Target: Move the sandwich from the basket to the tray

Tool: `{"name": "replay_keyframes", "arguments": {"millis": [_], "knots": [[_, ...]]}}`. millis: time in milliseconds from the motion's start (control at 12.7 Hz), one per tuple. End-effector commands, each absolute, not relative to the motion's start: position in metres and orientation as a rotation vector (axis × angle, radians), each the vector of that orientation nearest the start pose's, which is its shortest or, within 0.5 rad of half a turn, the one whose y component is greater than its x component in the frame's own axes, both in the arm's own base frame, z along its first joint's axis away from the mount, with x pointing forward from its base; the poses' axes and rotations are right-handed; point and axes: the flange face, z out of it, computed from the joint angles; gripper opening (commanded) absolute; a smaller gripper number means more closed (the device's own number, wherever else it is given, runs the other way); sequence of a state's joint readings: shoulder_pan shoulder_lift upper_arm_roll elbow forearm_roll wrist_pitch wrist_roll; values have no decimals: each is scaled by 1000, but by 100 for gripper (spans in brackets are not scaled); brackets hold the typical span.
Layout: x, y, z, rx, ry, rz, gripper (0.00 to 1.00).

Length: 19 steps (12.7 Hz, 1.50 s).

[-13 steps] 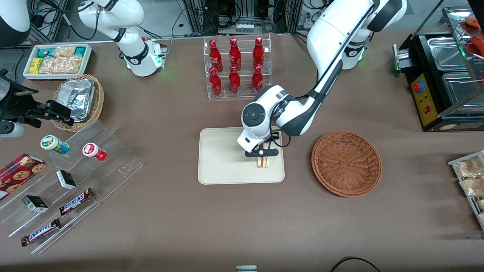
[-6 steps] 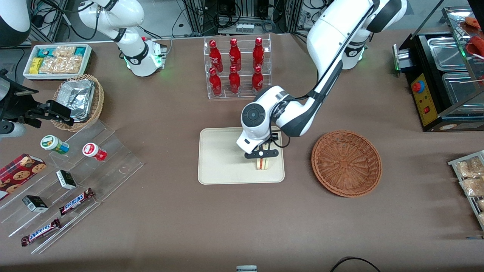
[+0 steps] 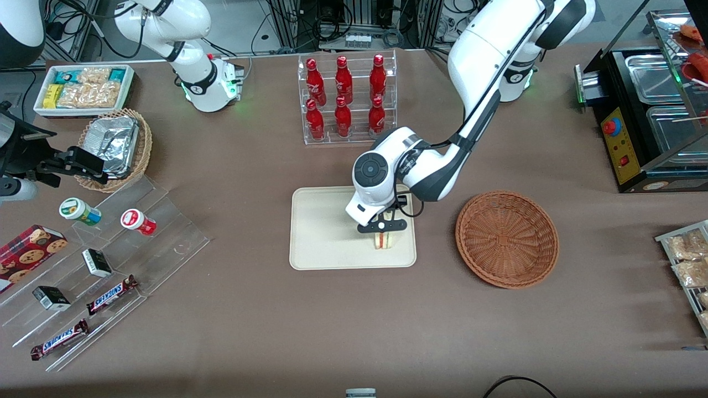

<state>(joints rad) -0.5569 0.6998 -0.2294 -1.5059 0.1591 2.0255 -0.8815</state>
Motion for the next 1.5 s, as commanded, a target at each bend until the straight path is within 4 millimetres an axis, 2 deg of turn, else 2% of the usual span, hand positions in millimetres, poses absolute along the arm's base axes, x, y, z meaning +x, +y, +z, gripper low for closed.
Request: {"name": "replay_keyframes", "arguments": {"millis": [0,315,472,630,709,866,1024,1260,1339,1417], "knots": [[520,-477,255,-3034,-183,129,100],[530,-479,278,-3051,-224,80,100],[538,-473,298,-3059,-243,63,100],[549,-459,298,-3043,-256,62,100],[562,-445,303,-3046,-296,51,100],[589,-409,334,-3061,-396,12,100],[602,-384,348,-3045,-458,9,100],[630,-326,369,-3021,-566,13,100],[632,-319,373,-3031,-542,11,100],[638,-304,381,-3026,-554,10,100]]}}
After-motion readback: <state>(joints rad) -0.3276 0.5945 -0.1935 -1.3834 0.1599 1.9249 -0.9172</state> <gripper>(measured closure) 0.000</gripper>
